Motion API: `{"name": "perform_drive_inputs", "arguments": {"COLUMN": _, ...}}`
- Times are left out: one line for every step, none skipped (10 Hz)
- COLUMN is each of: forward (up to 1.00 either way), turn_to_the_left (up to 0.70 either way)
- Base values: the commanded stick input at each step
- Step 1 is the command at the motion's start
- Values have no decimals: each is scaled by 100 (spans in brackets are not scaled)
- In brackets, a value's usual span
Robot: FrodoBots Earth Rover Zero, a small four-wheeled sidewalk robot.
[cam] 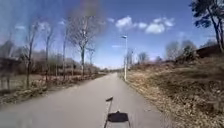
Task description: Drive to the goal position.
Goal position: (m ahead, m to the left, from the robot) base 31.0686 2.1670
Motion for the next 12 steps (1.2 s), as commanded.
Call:
{"name": "perform_drive_inputs", "arguments": {"forward": 85, "turn_to_the_left": 0}}
{"name": "perform_drive_inputs", "arguments": {"forward": 85, "turn_to_the_left": 0}}
{"name": "perform_drive_inputs", "arguments": {"forward": 85, "turn_to_the_left": 0}}
{"name": "perform_drive_inputs", "arguments": {"forward": 85, "turn_to_the_left": 0}}
{"name": "perform_drive_inputs", "arguments": {"forward": 85, "turn_to_the_left": 0}}
{"name": "perform_drive_inputs", "arguments": {"forward": 85, "turn_to_the_left": 0}}
{"name": "perform_drive_inputs", "arguments": {"forward": 85, "turn_to_the_left": 0}}
{"name": "perform_drive_inputs", "arguments": {"forward": 85, "turn_to_the_left": 0}}
{"name": "perform_drive_inputs", "arguments": {"forward": 85, "turn_to_the_left": 0}}
{"name": "perform_drive_inputs", "arguments": {"forward": 85, "turn_to_the_left": 0}}
{"name": "perform_drive_inputs", "arguments": {"forward": 85, "turn_to_the_left": 0}}
{"name": "perform_drive_inputs", "arguments": {"forward": 85, "turn_to_the_left": 0}}
